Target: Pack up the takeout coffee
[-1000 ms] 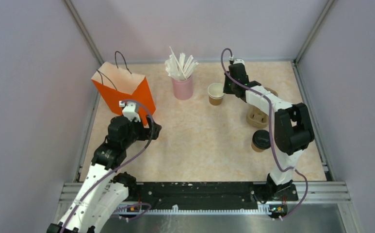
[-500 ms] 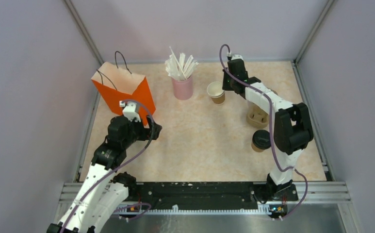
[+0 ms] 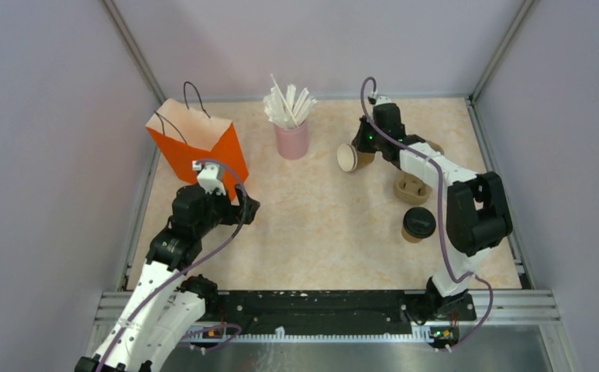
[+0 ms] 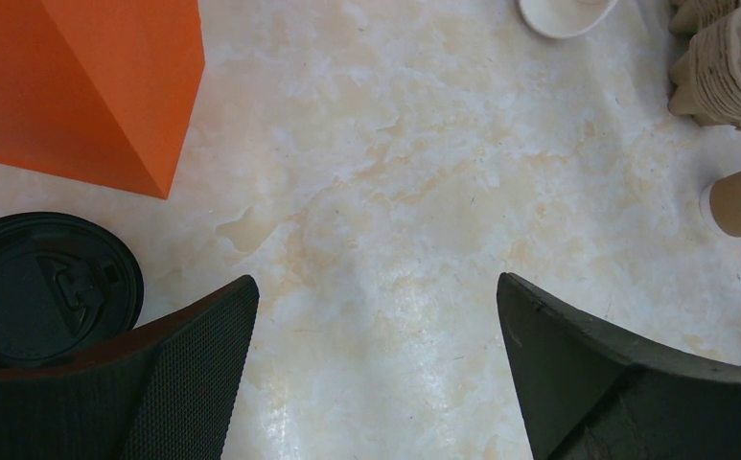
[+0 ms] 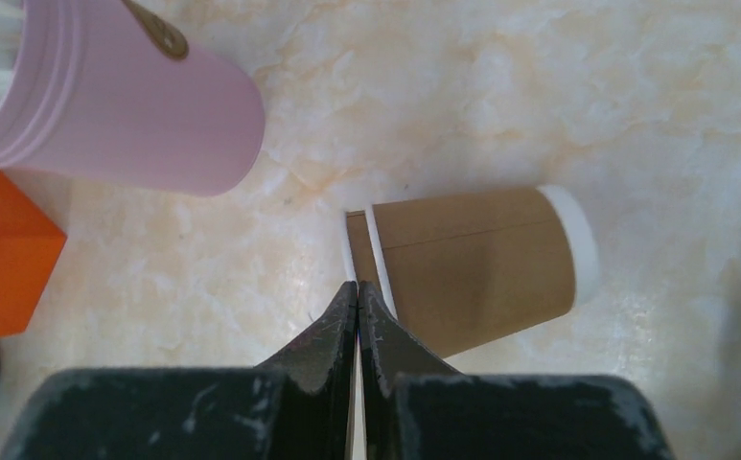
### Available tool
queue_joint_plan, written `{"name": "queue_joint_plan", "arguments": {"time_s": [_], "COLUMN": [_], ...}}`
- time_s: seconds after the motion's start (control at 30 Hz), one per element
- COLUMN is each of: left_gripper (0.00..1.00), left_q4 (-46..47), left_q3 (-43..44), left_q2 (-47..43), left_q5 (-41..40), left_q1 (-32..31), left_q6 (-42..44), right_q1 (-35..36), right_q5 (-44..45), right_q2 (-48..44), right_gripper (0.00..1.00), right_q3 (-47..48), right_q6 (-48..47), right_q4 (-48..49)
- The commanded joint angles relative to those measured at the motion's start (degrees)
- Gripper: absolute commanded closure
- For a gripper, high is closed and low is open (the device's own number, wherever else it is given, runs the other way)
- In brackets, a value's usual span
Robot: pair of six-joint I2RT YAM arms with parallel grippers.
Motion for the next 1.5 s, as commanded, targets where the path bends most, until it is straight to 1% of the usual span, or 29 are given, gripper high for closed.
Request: {"name": "queue_joint_plan", "arguments": {"time_s": [0.0, 0.13, 0.17, 0.2, 0.27, 0.3, 0.37, 0.47, 0.53, 0.6, 0.7, 0.73, 0.83, 0.9, 1.0, 1.1, 1.13, 1.17, 1.23, 1.33, 1.47], "left_gripper": [0.01, 0.02, 0.03, 0.03, 0.03, 0.03, 0.03, 0.03, 0.03, 0.02, 0.02, 0.02, 0.02, 0.02, 0.02, 0.01, 0.02, 0.02, 0.02, 0.02, 0.02], "left_q4": [3.16, 3.42, 3.47, 3.44, 3.44, 3.41, 3.36, 3.18, 3.17, 3.26, 3.25, 3.25, 3.26, 3.22, 3.41, 3.44, 3.35, 3.37, 3.35, 3.32, 3.26], "left_q3": [0.76, 1.09, 0.99, 1.05, 1.01, 1.01, 1.06, 1.05, 0.97, 0.86, 0.91, 1.00, 0.94, 0.90, 0.84, 0.88, 0.92, 0.80, 0.83, 0.83, 0.81], "left_q2": [0.15, 0.22, 0.22, 0.31, 0.23, 0.17, 0.01, -0.44, -0.96, -1.43, -1.77, -1.93, -2.16, -2.30, -2.38, -2.39, -2.39, -2.39, -2.54, -2.65, -2.65], "left_q5": [3.93, 6.79, 7.03, 7.18, 7.40, 7.48, 7.32, 6.82, 6.57, 6.30, 6.13, 6.20, 6.50, 6.51, 6.78, 6.84, 6.80, 6.84, 6.57, 6.19, 5.92], "left_q1": [0.13, 0.14, 0.16, 0.12, 0.13, 0.14, 0.14, 0.16, 0.15, 0.17, 0.15, 0.15, 0.15, 0.14, 0.14, 0.14, 0.14, 0.16, 0.14, 0.15, 0.14], "left_q6": [1.85, 3.09, 3.14, 3.15, 3.21, 3.23, 3.27, 3.24, 3.19, 3.15, 3.23, 3.24, 3.32, 3.41, 3.41, 3.50, 3.50, 3.50, 3.50, 3.41, 3.32], "right_q1": [-0.46, -0.46, -0.45, -0.24, 1.38, 2.58, 5.19, 9.37, 12.32, 15.51, 18.03, 18.44, 18.84, 18.95, 19.04, 19.20, 19.21, 19.22, 19.24, 18.49, 15.87], "right_q5": [-8.33, -6.62, -6.15, -5.76, -0.45, 3.44, 11.07, 20.48, 26.70, 34.94, 45.87, 48.11, 50.51, 52.69, 54.93, 55.64, 55.45, 54.77, 52.83, 45.93, 31.76], "right_q2": [-4.40, -6.41, -6.42, -6.17, -5.52, -5.30, -4.79, -2.97, -0.77, 2.37, 6.17, 7.07, 9.25, 10.06, 10.84, 10.34, 9.86, 9.24, 7.20, 2.83, -3.48], "right_gripper": [1.00, 0.99, 0.92, 0.79, 0.67, 0.63, 0.60, 0.52, 0.50, 0.50, 0.50, 0.50, 0.50, 0.50, 0.59, 0.72, 0.79, 0.84, 0.91, 0.99, 1.00], "right_q3": [-3.06, -4.39, -3.96, -3.18, -1.13, -0.50, 0.11, 1.20, 2.30, 3.52, 5.29, 5.37, 5.67, 4.85, 3.08, 1.46, 0.97, 0.45, -0.13, 0.34, 0.06], "right_q6": [3.51, 2.18, 0.75, -1.14, -5.45, -7.87, -11.67, -16.62, -20.30, -24.21, -28.35, -29.65, -31.32, -32.61, -35.27, -37.71, -38.32, -38.56, -37.93, -31.97, -21.23], "right_q4": [5.90, 5.55, 4.70, 3.51, -0.65, -2.15, -3.03, -3.77, -4.20, -4.75, -4.72, -4.23, -3.89, -2.90, 0.61, 4.57, 6.15, 6.69, 6.79, 3.31, -0.71]}}
